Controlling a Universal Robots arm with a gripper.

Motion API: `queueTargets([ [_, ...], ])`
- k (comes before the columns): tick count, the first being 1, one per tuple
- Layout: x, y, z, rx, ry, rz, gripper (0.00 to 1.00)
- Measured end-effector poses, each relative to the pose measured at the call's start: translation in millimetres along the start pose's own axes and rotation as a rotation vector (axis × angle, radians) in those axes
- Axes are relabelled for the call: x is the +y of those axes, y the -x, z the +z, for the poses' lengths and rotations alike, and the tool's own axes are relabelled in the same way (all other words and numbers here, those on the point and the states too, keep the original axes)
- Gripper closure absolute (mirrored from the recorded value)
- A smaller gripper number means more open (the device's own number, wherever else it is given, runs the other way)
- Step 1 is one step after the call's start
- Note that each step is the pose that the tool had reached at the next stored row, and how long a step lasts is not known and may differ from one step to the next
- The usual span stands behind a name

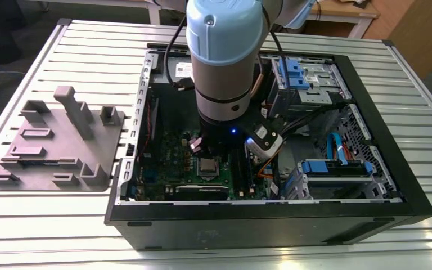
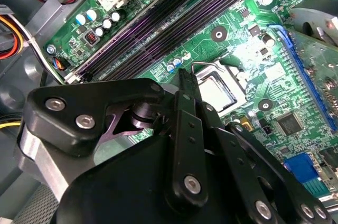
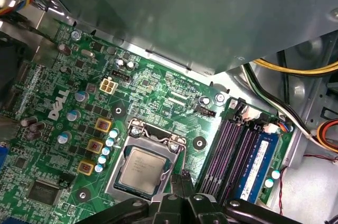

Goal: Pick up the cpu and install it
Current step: 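Install the first cpu locking lever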

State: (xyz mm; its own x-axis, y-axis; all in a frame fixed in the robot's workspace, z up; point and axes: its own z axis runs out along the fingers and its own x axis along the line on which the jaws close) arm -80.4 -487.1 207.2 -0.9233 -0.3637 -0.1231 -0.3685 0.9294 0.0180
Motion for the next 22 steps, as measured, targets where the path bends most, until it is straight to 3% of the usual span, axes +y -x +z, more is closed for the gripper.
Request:
queueTargets([
  [12, -1.8, -1.2, 5.4, -0.0002, 0.0002, 0.000, 0.89],
  [22, -2.0, -1.2, 5.5, 0.0000, -0.0004, 0.000, 0.89],
])
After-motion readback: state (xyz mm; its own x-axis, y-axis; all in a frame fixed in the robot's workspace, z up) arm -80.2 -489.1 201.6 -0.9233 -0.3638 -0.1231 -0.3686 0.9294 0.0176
